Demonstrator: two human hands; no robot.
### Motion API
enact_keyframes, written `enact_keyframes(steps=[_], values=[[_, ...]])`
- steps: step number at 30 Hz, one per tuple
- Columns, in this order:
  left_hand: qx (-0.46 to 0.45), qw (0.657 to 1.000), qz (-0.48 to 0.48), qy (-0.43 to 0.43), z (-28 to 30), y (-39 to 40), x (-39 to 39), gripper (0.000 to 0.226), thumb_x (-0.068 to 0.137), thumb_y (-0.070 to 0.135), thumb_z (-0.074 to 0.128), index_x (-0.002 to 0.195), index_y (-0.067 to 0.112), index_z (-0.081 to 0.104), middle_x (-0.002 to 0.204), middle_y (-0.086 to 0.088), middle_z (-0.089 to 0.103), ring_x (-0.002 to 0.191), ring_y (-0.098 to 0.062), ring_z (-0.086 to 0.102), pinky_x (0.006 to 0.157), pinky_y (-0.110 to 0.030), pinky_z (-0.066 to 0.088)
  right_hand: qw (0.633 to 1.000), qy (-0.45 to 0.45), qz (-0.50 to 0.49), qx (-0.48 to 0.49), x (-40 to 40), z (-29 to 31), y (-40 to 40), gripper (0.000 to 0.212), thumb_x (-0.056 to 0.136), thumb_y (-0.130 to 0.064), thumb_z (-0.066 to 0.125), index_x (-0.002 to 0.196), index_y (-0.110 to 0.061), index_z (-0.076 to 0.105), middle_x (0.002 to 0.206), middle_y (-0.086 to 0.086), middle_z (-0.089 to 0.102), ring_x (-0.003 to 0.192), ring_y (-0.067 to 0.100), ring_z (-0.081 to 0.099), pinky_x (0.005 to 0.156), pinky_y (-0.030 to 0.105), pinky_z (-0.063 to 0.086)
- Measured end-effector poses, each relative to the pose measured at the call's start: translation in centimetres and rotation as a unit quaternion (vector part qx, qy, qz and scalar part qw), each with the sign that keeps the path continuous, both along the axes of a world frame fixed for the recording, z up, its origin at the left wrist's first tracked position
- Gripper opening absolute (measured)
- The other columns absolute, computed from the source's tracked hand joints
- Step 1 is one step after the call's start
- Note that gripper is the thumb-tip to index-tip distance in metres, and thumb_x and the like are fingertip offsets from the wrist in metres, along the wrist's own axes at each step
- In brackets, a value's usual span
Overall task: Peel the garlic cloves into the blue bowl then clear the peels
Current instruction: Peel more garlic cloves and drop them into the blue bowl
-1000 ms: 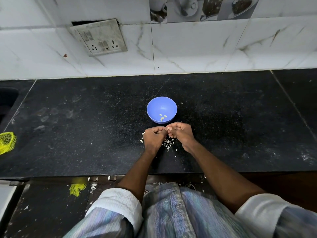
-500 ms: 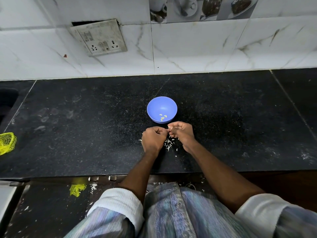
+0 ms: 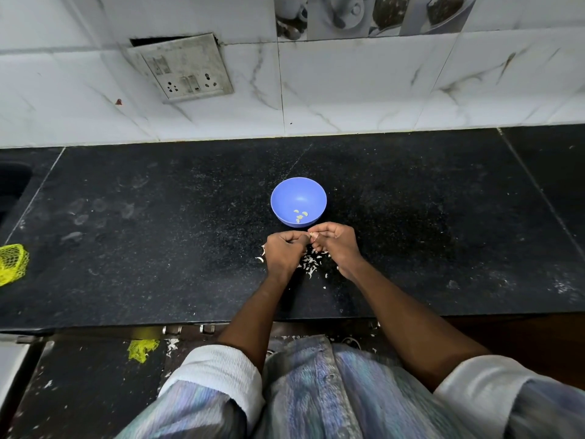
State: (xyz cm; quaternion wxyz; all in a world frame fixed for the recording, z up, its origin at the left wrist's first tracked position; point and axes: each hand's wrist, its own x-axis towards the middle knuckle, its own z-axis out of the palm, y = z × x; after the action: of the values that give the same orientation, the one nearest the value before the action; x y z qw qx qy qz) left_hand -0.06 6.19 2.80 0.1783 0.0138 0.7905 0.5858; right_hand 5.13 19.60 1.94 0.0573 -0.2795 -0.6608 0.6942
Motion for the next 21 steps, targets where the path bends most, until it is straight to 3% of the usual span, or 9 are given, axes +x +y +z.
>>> enact_keyframes(steps=[4,11,21], values=[[0.033,0.999,-0.009,-0.022,0.11,-0.05,0.13,0.01,0.086,0.015,0.079,0.078,0.016,0.084,0.068,-0.007,0.076,0.059,-0.011,0.062,0.062,-0.028,0.052,1.0,-0.003,0.0,0.0,0.0,0.06,0.14,0.012,0.092,0.007,0.067,0.098,0.001,0.075,0.082,0.016,0.075,0.063,0.009,0.064,0.061,0.022,0.053],[0.029,0.999,-0.012,0.016,0.42,0.22,0.39,0.017,0.087,0.014,0.078,0.072,0.018,0.084,0.058,0.003,0.072,0.053,-0.002,0.056,0.056,-0.021,0.046,1.0,-0.015,-0.015,0.0,-0.21,0.06,0.06,0.011,0.092,0.005,0.069,0.098,0.0,0.076,0.083,0.014,0.077,0.061,0.009,0.065,0.061,0.021,0.053],[-0.004,0.999,-0.01,0.037,0.17,0.38,0.63,0.02,0.088,0.016,0.074,0.069,0.016,0.081,0.059,-0.001,0.071,0.055,-0.004,0.051,0.055,-0.025,0.043,1.0,-0.014,0.005,-0.008,-0.31,-0.23,0.07,0.01,0.095,0.001,0.067,0.102,-0.001,0.074,0.082,0.008,0.076,0.064,0.009,0.064,0.062,0.021,0.052]])
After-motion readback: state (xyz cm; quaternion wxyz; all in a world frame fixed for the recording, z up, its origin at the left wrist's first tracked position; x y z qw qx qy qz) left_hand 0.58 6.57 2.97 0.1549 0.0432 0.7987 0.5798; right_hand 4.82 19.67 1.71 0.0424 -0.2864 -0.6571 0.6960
